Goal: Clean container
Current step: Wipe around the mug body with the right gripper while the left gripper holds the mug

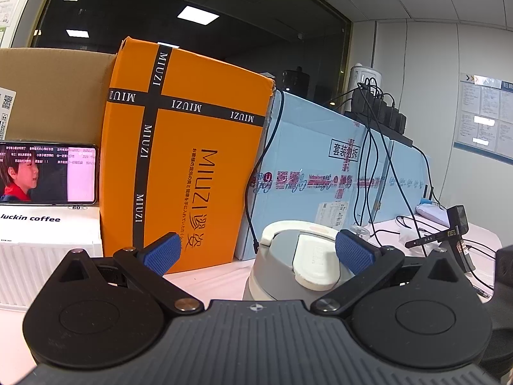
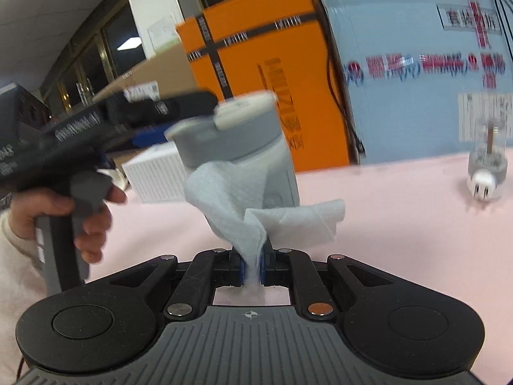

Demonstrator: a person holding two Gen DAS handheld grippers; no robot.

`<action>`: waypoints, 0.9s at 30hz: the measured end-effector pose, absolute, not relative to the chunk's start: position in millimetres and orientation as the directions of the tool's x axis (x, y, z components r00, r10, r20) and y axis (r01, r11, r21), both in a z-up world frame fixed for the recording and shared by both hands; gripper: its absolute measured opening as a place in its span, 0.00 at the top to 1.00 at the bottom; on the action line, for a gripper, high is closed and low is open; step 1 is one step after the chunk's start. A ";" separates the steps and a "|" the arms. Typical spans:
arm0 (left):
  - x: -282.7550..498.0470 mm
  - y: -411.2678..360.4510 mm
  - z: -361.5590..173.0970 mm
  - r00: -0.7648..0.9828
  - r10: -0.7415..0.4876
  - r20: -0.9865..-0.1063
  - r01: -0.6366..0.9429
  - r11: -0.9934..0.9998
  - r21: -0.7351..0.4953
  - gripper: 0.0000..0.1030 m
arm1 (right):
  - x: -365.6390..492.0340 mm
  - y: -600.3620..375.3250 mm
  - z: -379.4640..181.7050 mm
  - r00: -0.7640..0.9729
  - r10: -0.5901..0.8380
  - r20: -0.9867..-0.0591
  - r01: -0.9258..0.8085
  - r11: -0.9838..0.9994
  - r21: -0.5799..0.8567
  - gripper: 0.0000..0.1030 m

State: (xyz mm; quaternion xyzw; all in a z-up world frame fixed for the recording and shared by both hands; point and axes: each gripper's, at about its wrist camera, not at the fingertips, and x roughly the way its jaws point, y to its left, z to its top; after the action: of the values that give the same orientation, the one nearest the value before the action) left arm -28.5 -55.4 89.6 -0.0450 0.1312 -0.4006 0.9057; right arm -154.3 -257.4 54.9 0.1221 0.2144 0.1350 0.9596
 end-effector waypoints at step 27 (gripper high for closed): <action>-29.6 -55.6 89.9 0.648 -0.735 -0.200 0.712 0.678 -0.183 0.00 | -156.2 -258.7 65.0 0.885 0.316 -0.343 -0.229 0.935 0.273 0.92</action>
State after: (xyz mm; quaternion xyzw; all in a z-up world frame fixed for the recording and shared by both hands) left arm -29.6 -55.6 89.9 -0.0440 0.1297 -0.3988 0.9068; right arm -156.2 -258.7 65.0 0.1129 0.1943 0.1413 0.9641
